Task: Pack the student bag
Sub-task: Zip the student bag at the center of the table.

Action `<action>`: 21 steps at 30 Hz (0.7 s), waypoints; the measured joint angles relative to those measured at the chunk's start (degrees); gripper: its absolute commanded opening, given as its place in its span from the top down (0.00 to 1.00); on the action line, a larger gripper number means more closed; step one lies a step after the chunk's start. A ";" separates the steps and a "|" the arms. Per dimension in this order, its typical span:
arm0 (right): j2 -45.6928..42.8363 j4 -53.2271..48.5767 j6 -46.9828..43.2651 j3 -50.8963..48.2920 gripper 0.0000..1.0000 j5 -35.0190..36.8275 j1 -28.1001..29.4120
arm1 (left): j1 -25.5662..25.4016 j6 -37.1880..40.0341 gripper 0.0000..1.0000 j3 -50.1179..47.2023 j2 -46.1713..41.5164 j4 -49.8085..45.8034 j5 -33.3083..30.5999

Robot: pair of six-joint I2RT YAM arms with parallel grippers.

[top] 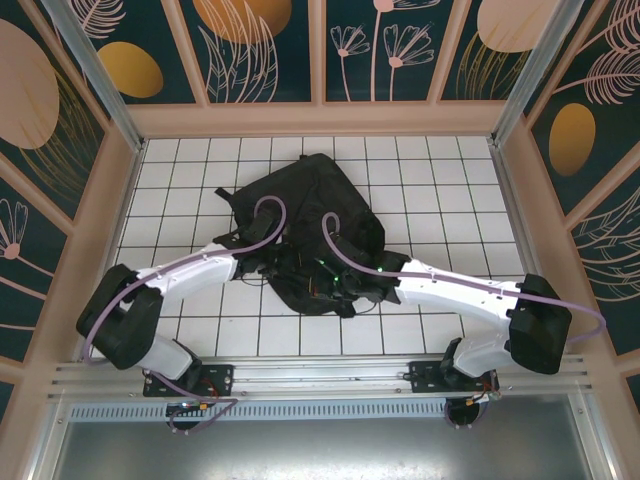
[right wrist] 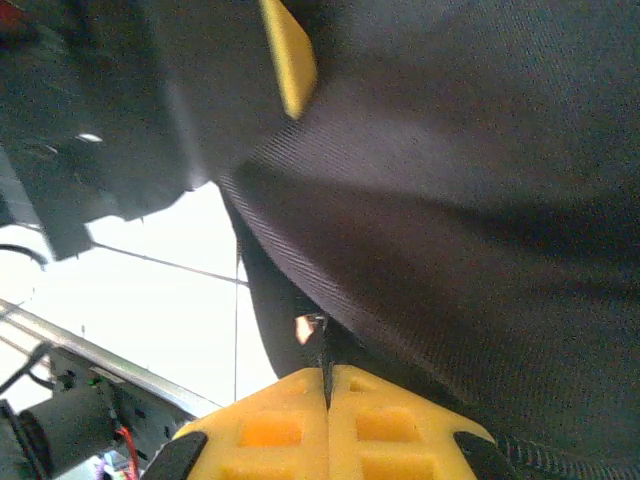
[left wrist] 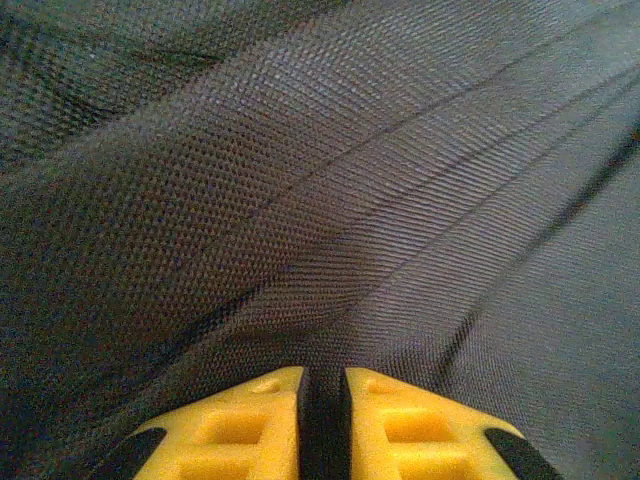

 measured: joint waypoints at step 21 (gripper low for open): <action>0.44 4.44 0.66 3.28 1.00 -9.20 -4.87 | 1.18 -19.69 0.71 -17.00 -32.50 4.15 -0.24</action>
